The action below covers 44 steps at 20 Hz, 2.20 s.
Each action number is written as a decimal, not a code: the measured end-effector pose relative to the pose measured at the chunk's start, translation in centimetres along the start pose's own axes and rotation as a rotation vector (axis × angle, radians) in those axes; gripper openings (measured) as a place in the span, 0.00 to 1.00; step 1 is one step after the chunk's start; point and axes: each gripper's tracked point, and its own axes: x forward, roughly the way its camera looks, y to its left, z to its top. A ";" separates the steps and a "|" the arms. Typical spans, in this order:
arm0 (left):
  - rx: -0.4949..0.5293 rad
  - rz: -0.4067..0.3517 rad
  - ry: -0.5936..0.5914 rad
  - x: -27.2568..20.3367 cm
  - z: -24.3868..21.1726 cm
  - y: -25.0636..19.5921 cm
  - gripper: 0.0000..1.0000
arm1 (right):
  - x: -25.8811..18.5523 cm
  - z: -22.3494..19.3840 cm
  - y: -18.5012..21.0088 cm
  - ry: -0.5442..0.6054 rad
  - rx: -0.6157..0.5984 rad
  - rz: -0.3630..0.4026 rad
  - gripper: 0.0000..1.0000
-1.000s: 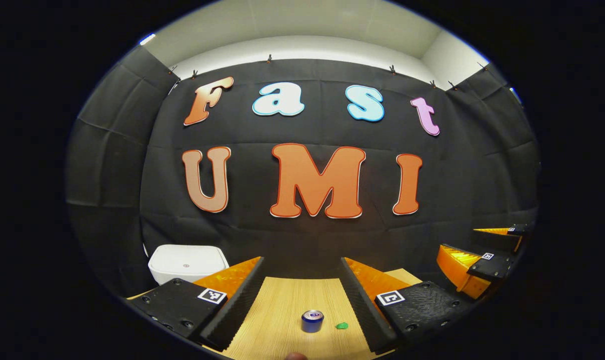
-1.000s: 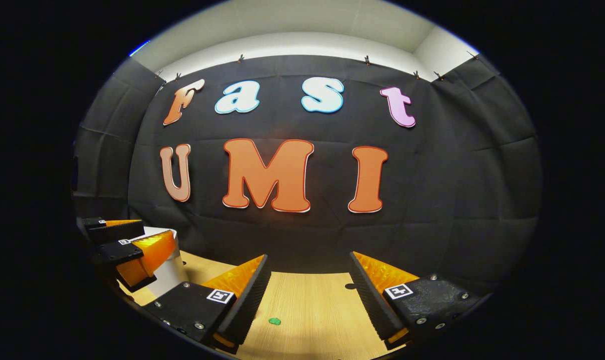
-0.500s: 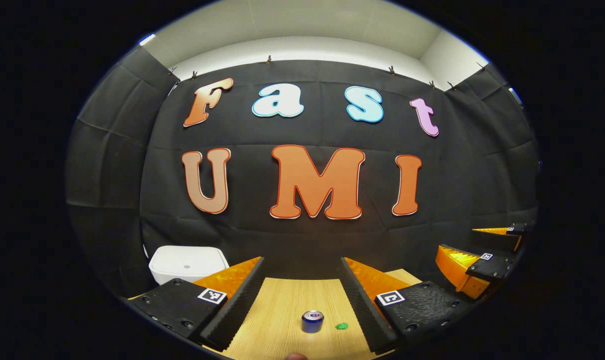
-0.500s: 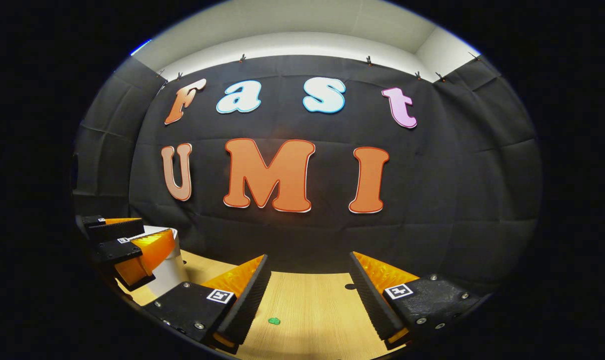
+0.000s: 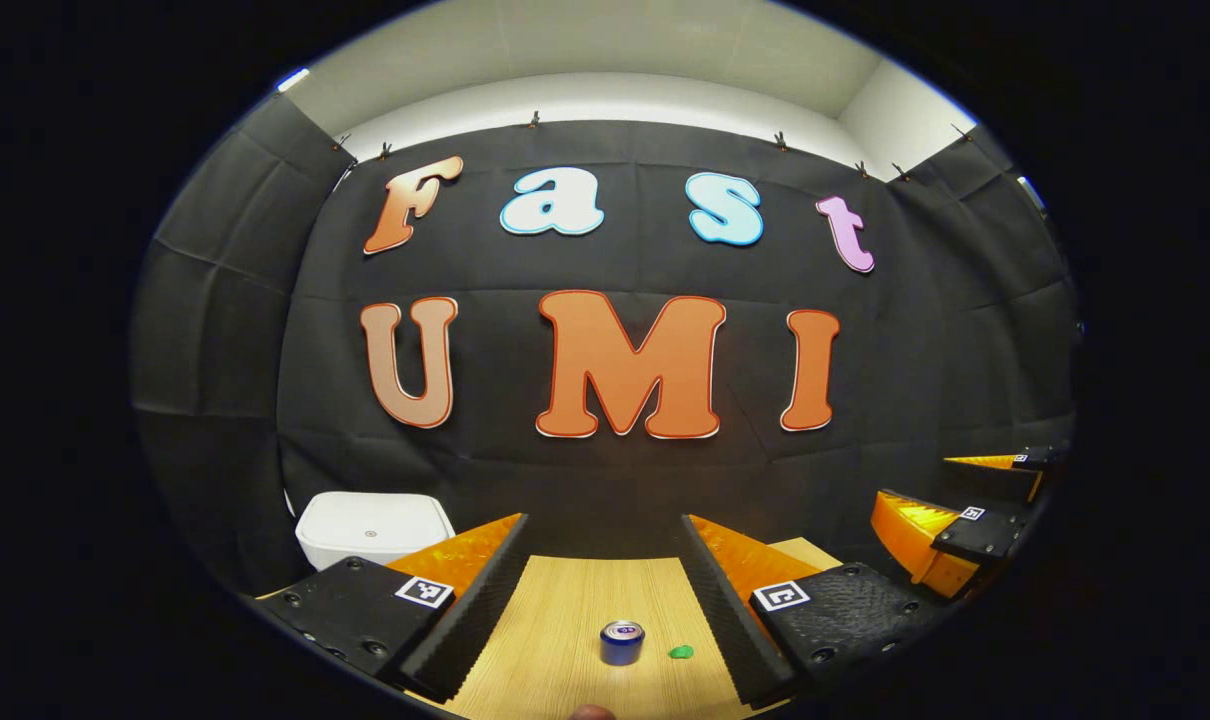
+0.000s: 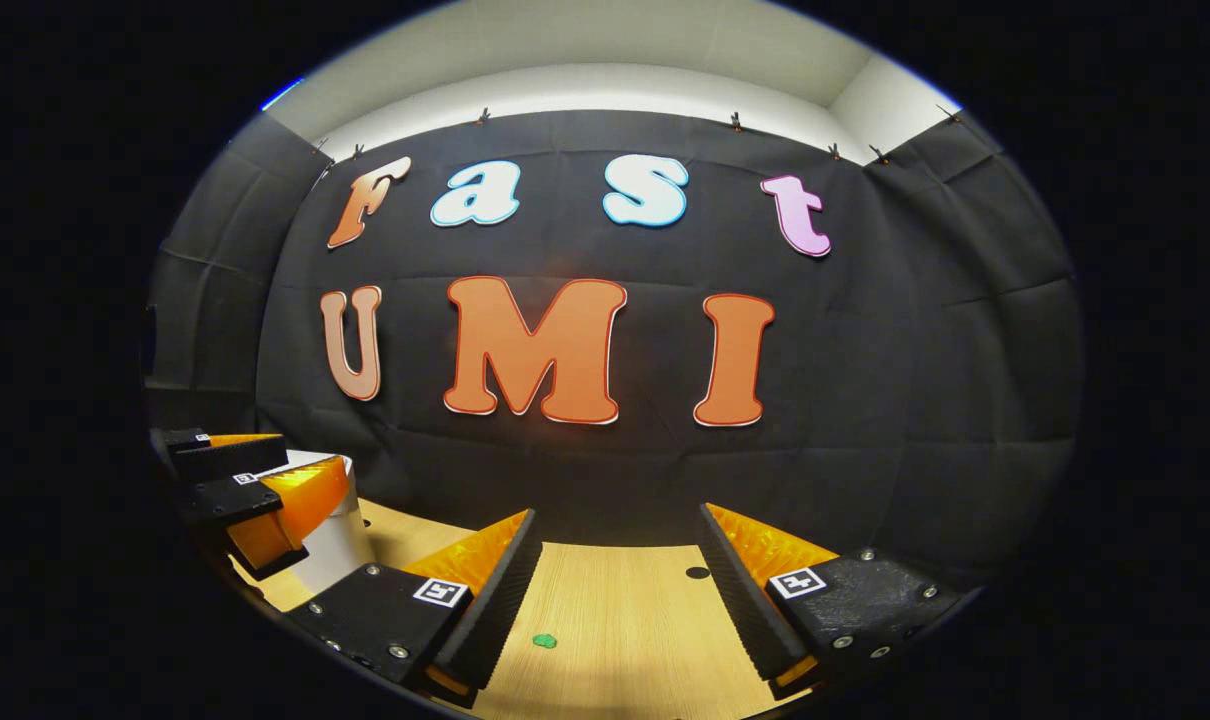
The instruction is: Press the lid of the desktop garbage bin to open it, pick up the crumpled paper on the desktop and throw it into the bin, then pick up the pop can on the desktop and drop it into the bin, and finally close the garbage bin lid.
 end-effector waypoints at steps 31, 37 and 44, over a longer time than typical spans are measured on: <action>0.031 0.106 -0.005 1.3 -0.1 3.0 0.91 | 2.0 -1.6 0.5 0.027 0.007 0.029 0.93; 0.043 0.279 -0.056 2.0 1.9 8.7 0.91 | 3.4 -2.3 0.8 0.038 0.013 0.075 0.93; 0.101 0.379 -0.108 2.8 4.6 12.8 0.87 | 4.9 -2.8 1.3 0.045 0.019 0.143 0.94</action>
